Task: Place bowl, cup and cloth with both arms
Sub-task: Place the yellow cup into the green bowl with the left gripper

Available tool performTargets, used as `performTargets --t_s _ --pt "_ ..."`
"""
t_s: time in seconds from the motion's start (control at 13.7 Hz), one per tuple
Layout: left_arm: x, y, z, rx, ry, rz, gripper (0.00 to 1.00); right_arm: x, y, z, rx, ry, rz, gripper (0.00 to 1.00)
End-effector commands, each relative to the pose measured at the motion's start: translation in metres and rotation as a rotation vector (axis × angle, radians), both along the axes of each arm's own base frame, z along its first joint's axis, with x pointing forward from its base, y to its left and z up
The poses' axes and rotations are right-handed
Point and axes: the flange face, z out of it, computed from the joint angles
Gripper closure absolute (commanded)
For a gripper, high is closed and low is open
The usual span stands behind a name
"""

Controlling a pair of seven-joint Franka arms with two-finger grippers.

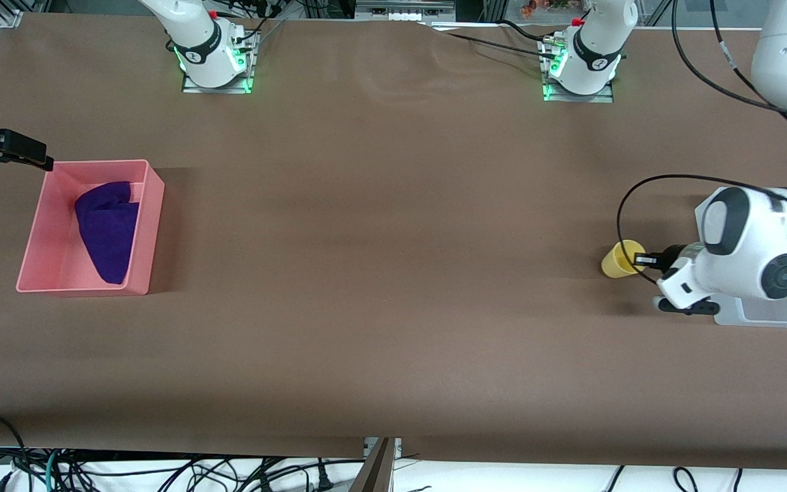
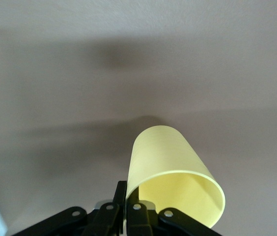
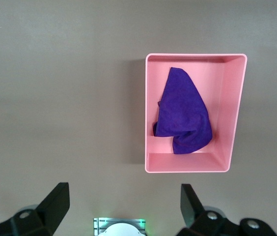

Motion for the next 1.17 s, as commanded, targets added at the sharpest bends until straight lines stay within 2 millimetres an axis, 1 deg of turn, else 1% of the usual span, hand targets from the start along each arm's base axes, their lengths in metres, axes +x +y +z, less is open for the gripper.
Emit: performTargets --t_s 0.0,0.07,0.15,0.22,0.36,0.44,0.51,0.58,0.66,0.73,0.8,0.87,0.95,1.02,1.09 --pt "0.015 0.027 0.071 0.092 -0.027 -0.127 1.00 -0.007 0.002 0.004 -0.010 0.001 -0.014 0.00" --pt "0.018 0.044 0.082 0.144 -0.034 -0.210 1.00 -0.006 0.002 0.003 -0.013 0.000 -0.013 0.00" --pt "0.018 0.060 0.085 0.183 -0.023 -0.298 1.00 -0.002 0.001 -0.001 -0.016 0.005 -0.011 0.00" --pt "0.015 0.084 0.090 0.223 -0.008 -0.355 1.00 0.001 0.000 0.001 -0.016 -0.004 -0.011 0.00" --pt "0.002 0.151 0.093 0.257 0.024 -0.415 1.00 0.004 0.002 0.001 -0.017 -0.010 -0.008 0.00" --pt "-0.003 0.177 0.089 0.261 0.009 -0.433 1.00 0.004 0.002 0.001 -0.017 -0.011 -0.010 0.00" --pt "-0.010 0.204 0.079 0.254 -0.005 -0.449 1.00 0.005 0.002 0.001 -0.017 -0.012 -0.010 0.00" --pt "-0.023 0.237 0.061 0.231 -0.005 -0.448 1.00 0.005 0.003 0.001 -0.017 -0.012 -0.008 0.00" --pt "-0.030 0.262 0.044 0.213 -0.026 -0.446 1.00 0.005 0.003 0.001 -0.015 -0.012 -0.008 0.00" --pt "-0.034 0.269 0.029 0.192 -0.037 -0.451 1.00 0.005 0.003 0.001 -0.015 -0.012 -0.007 0.00" --pt "-0.040 0.282 0.017 0.175 -0.045 -0.431 1.00 0.005 0.003 0.001 -0.015 -0.012 -0.008 0.00" --pt "-0.041 0.287 0.014 0.173 -0.055 -0.425 0.85 0.005 0.003 0.001 -0.015 -0.012 -0.008 0.00" --pt "-0.040 0.284 0.014 0.166 -0.061 -0.420 0.38 0.005 0.002 0.001 -0.015 -0.012 -0.010 0.00" --pt "-0.038 0.280 0.020 0.150 -0.077 -0.409 0.07 0.005 0.002 0.001 -0.014 -0.012 -0.010 0.00" --pt "-0.037 0.278 0.026 0.138 -0.088 -0.399 0.00 0.005 0.003 0.001 -0.012 -0.012 -0.008 0.00"
